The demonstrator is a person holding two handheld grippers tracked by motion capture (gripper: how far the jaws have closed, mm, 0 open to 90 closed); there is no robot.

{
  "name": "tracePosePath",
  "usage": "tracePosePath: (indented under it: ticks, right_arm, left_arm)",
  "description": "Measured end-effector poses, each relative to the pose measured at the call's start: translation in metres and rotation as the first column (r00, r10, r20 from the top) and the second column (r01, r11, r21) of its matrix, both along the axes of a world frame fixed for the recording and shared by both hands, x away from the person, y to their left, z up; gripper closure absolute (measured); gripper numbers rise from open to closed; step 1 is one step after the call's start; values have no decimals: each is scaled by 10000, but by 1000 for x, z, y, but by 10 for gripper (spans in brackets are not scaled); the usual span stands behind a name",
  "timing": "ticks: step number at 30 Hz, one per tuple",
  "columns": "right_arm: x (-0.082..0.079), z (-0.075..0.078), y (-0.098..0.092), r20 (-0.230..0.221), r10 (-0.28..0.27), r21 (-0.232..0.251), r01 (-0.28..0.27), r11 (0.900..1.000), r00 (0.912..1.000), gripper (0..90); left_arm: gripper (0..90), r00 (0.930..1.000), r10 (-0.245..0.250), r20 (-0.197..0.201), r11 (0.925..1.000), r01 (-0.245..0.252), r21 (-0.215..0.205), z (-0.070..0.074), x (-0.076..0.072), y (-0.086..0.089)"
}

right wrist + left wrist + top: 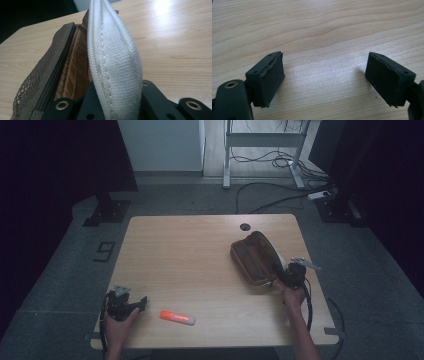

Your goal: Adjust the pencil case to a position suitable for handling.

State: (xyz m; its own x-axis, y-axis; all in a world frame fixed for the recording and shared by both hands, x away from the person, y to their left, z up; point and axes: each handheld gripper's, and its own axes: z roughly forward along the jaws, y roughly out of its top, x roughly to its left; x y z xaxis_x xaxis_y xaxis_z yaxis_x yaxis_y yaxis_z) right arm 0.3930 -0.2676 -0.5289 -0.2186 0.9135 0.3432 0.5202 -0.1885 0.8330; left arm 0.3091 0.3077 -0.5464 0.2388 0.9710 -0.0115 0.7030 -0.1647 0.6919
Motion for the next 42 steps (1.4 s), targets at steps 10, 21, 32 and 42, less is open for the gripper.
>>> tracePosePath:
  ticks: [10,21,32,42]
  right_arm:
    - [-5,5,-4,230,163,268,-170,9995,9996,828]
    - [-10,15,-4,614,495,513,-527,9973,9969,830]
    - [-16,25,0,1007,891,488,-944,9943,9909,832]
    - [-20,31,3,1224,1204,445,-1267,9909,9852,832]
  left_arm:
    - [155,10000,19,-3,10000,-19,-26,0,0,0]
    - [155,10000,18,-2,10000,-18,-28,0,0,0]
    - [154,10000,20,2,10000,-20,-36,0,0,0]
    - [155,10000,24,4,10000,-24,-40,0,0,0]
